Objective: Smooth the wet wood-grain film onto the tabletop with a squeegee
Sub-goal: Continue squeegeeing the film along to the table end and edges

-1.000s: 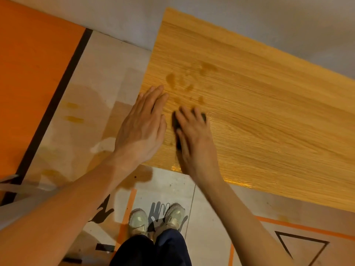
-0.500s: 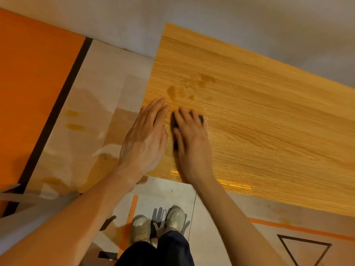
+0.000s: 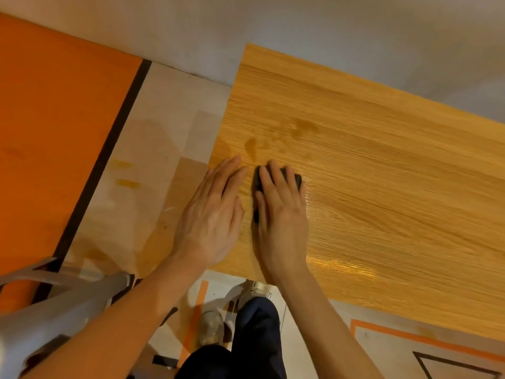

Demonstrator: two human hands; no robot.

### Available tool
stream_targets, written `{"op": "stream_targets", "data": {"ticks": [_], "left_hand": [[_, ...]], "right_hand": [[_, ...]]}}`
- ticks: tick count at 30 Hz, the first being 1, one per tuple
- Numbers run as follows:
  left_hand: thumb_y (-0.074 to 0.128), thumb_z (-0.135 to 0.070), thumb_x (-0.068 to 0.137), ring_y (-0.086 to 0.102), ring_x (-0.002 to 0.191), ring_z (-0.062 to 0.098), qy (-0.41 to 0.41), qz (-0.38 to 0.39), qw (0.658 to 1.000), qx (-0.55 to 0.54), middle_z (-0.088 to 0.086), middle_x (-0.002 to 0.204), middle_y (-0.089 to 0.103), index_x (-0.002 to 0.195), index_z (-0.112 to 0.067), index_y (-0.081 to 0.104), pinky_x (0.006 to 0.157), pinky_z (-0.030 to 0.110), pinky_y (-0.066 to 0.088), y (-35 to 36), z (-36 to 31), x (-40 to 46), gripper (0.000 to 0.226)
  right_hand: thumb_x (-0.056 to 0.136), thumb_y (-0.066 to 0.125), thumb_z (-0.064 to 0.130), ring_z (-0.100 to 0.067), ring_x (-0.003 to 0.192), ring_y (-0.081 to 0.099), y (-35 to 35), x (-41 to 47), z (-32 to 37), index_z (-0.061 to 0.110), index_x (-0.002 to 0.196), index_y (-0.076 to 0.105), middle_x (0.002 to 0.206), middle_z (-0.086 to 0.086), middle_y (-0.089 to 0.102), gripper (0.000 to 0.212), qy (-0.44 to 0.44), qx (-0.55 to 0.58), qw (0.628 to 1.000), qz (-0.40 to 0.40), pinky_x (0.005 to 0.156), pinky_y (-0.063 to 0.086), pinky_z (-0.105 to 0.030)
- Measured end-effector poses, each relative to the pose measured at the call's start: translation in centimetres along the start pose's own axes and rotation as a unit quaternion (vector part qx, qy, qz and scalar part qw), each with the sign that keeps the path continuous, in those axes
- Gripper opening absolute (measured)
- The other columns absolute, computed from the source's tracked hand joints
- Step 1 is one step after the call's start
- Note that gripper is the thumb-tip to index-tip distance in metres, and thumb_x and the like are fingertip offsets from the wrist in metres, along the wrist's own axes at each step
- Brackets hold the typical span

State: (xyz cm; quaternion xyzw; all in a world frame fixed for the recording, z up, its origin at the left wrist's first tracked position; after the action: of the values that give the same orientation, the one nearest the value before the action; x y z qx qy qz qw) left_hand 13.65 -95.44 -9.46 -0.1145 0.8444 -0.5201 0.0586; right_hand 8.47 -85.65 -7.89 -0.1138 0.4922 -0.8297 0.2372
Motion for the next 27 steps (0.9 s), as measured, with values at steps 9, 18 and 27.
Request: {"op": "stream_targets", "data": {"ticks": [9, 18, 27], "left_hand": [[0.037, -0.013, 0.1, 0.026, 0.153, 0.019, -0.004, -0.023, 0.999, -0.041, 0.008, 0.162, 0.033, 0.15, -0.006, 0.044, 0.123, 0.043, 0.029, 0.3, 0.3, 0.1, 0.051], [0.039, -0.025, 0.104, 0.036, 0.149, 0.023, -0.014, -0.01, 1.0, -0.016, 0.008, 0.16, 0.038, 0.149, -0.007, 0.046, 0.116, 0.047, 0.039, 0.4, 0.7, -0.1, 0.049], [0.044, -0.02, 0.101, 0.035, 0.15, 0.022, -0.011, -0.018, 0.999, -0.027, 0.005, 0.162, 0.036, 0.15, -0.008, 0.045, 0.118, 0.043, 0.037, 0.2, 0.7, -0.2, 0.05]], "right_hand": [[0.101, 0.036, 0.022, -0.017, 0.15, 0.012, -5.3, -1.9, -10.0, 0.013, 0.147, 0.038, 0.157, 0.001, 0.027, 0.046, 0.058, 0.0, 0.998, -0.031, 0.123, 0.007, -0.043], [0.106, 0.036, 0.024, -0.019, 0.15, 0.007, 0.4, 5.8, -0.1, 0.017, 0.149, 0.031, 0.159, 0.0, 0.021, 0.045, -0.071, -0.017, 0.995, 0.074, 0.124, 0.003, -0.04], [0.103, 0.042, 0.016, -0.018, 0.149, 0.009, -6.1, 4.9, -11.0, 0.015, 0.147, 0.037, 0.157, 0.0, 0.027, 0.044, 0.1, 0.024, 0.994, -0.022, 0.123, 0.005, -0.044]]}}
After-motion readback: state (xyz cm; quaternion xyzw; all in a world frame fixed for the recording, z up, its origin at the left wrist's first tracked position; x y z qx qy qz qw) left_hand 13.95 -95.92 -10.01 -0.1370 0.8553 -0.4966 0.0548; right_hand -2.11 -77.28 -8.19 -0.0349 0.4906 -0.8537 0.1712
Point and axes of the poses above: each hand's wrist, its own x-axis towards the middle knuckle, its own y-axis out of the palm, z = x × y, the point moved 8 cm from there along x, towards the middle knuckle
